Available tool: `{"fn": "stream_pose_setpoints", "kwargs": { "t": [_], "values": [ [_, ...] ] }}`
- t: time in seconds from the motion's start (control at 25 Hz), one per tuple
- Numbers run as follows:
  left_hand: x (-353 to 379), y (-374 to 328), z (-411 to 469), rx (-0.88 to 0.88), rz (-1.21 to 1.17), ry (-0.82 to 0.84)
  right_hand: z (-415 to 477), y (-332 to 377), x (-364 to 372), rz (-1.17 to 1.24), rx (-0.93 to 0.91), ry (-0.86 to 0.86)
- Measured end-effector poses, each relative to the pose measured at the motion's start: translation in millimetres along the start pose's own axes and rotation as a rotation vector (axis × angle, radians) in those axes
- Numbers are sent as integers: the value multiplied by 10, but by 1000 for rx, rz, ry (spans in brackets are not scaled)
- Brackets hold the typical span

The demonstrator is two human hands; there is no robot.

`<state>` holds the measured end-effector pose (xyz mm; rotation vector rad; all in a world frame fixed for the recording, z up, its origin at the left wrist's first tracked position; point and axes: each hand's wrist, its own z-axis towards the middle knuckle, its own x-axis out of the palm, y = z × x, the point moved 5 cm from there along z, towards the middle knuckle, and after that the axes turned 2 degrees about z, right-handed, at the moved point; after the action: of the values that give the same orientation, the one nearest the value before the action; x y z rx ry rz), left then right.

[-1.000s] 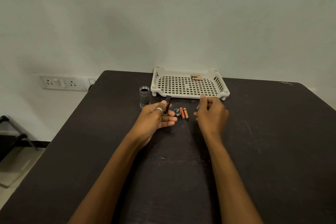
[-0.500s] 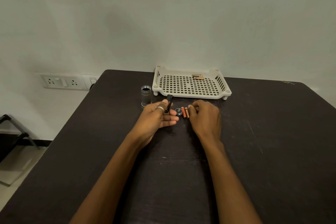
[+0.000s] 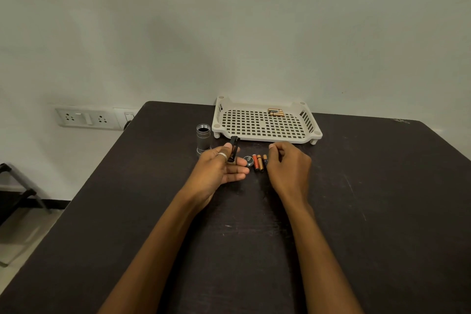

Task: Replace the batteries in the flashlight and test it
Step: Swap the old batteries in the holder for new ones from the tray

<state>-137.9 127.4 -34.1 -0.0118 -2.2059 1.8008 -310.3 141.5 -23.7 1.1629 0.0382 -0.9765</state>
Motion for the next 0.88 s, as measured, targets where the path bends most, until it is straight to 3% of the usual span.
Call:
{"fn": "stream_pose_setpoints", "kwargs": {
  "t": [0.44, 0.6, 0.88],
  "values": [
    [21, 16, 40, 4, 3, 2, 206, 207, -16, 98, -93, -12],
    [27, 21, 52, -10, 4, -2, 762, 199, 58, -96, -77, 45],
    [10, 27, 83, -24, -18, 3, 1358, 16, 504, -416, -103, 314]
  ]
}}
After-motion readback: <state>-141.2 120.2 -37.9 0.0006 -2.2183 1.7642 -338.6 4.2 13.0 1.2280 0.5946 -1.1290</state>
